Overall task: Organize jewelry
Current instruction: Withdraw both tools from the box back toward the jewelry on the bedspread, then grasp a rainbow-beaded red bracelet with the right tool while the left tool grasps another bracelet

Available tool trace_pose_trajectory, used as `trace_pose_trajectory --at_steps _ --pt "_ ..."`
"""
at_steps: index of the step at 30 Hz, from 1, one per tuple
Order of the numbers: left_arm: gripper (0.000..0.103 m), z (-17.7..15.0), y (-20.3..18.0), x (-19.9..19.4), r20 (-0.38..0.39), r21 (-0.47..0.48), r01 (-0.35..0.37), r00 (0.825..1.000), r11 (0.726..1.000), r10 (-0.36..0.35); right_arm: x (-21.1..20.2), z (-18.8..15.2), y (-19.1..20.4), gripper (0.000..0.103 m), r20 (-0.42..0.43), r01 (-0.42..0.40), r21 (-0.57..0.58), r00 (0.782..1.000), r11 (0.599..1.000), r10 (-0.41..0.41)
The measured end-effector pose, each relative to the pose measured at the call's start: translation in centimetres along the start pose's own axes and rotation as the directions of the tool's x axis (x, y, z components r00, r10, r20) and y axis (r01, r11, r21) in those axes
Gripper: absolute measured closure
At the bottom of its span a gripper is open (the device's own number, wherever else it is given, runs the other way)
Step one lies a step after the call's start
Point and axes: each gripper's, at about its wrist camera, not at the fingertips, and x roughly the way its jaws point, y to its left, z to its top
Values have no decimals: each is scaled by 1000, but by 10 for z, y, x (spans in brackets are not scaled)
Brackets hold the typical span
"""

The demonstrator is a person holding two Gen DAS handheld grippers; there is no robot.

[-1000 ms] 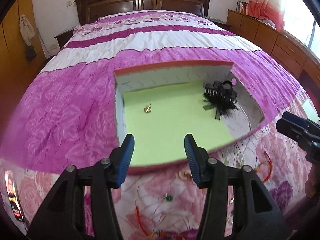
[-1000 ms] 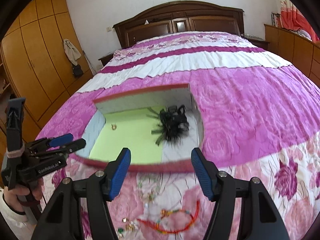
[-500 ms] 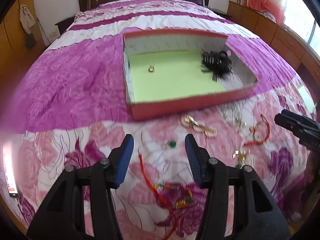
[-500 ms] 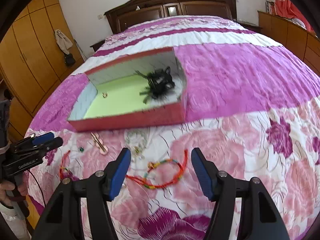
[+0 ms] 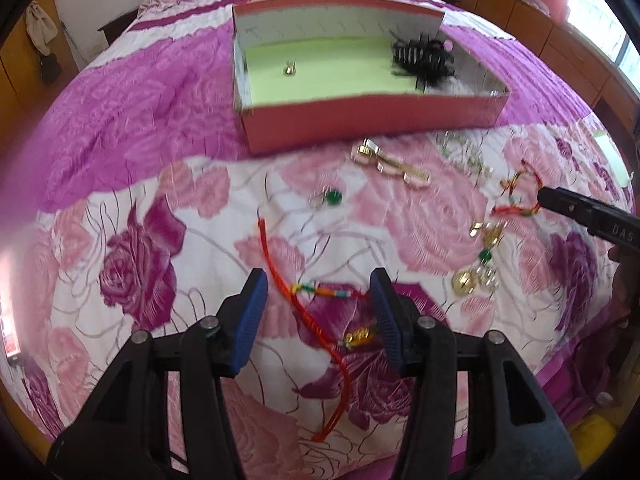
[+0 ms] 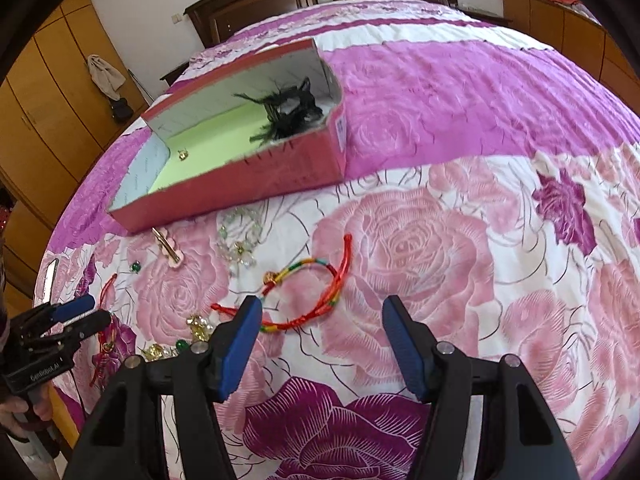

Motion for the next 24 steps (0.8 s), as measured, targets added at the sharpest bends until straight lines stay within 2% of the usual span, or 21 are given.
trace_pose_trajectory --at_steps 6,10,17,22,24 --pt "58 -12 5 9 -26 -25 -18 1000 1000 18 11 -4 -2 38 -30 19 12 999 1000 -18" --pt "57 -18 9 15 -24 -41 -5 1000 999 4 19 -6 -5 40 -50 36 30 998 999 -35" --pt "57 -21 7 24 -42 -25 -26 999 999 25 23 -8 -1 43 -56 74 10 996 997 -74" --pt "57 -20 2 27 -51 -14 -42 998 999 41 21 -10 9 56 -45 90 -26 995 996 -91" --pt "57 -18 0 27 -58 -15 -47 997 999 46 20 -11 11 65 -43 91 -38 995 995 -92"
